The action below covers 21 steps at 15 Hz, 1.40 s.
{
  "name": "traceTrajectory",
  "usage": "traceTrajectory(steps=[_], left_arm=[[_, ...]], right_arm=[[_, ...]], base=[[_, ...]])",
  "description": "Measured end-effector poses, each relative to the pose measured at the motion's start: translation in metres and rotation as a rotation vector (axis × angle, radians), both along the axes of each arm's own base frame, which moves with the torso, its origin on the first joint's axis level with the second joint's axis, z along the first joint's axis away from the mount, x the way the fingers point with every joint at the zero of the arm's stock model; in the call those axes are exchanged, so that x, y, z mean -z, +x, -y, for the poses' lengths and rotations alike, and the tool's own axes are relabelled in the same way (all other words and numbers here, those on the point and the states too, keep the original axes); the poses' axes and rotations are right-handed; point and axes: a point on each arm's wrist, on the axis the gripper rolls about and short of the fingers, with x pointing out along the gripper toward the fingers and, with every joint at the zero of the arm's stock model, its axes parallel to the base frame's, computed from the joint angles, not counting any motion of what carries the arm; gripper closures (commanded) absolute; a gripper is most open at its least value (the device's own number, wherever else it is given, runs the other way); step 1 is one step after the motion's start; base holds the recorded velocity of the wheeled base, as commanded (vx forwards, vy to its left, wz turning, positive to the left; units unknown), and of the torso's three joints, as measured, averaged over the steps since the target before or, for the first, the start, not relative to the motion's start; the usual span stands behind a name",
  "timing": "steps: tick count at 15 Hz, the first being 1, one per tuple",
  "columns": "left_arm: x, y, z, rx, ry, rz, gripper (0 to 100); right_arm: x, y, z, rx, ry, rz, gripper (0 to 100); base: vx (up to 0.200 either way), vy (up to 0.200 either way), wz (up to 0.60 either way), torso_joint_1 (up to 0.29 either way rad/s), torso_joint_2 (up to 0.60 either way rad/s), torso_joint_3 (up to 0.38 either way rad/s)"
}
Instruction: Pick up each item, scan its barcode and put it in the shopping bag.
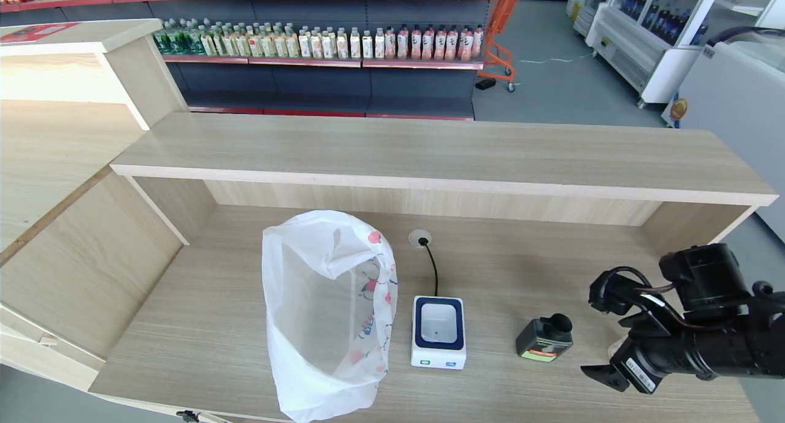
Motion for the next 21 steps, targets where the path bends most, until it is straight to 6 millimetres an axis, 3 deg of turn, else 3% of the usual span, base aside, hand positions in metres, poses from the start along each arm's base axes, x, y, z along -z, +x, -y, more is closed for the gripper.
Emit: traceTrajectory(steps=[7,10,11,17,21], left_arm=[[0.0,0.0,0.0,0.001,0.0,0.0,0],[0.0,0.0,0.0,0.0,0.0,0.0,0],[0.0,0.0,0.0,0.0,0.0,0.0,0],[0.0,0.0,0.0,0.001,0.0,0.0,0],[0.0,0.0,0.0,0.0,0.0,0.0,0]], right_arm=[[0.031,0.051,-0.036,-0.154,0.064,-0.005,0],[0.043,0.062,-0.047,-0.18,0.063,-0.016,0],[0.047,0.064,-0.048,-0.183,0.063,-0.026,100],[0.057,0.07,-0.051,-0.186,0.069,-0.031,100],[0.05,0.07,-0.05,-0.16,0.101,0.002,100]], base=[[0.0,0.0,0.0,0.0,0.0,0.0],[0.0,0.0,0.0,0.0,0.0,0.0],[0.0,0.0,0.0,0.0,0.0,0.0],[0.0,0.0,0.0,0.0,0.0,0.0],[0.0,0.0,0.0,0.0,0.0,0.0]])
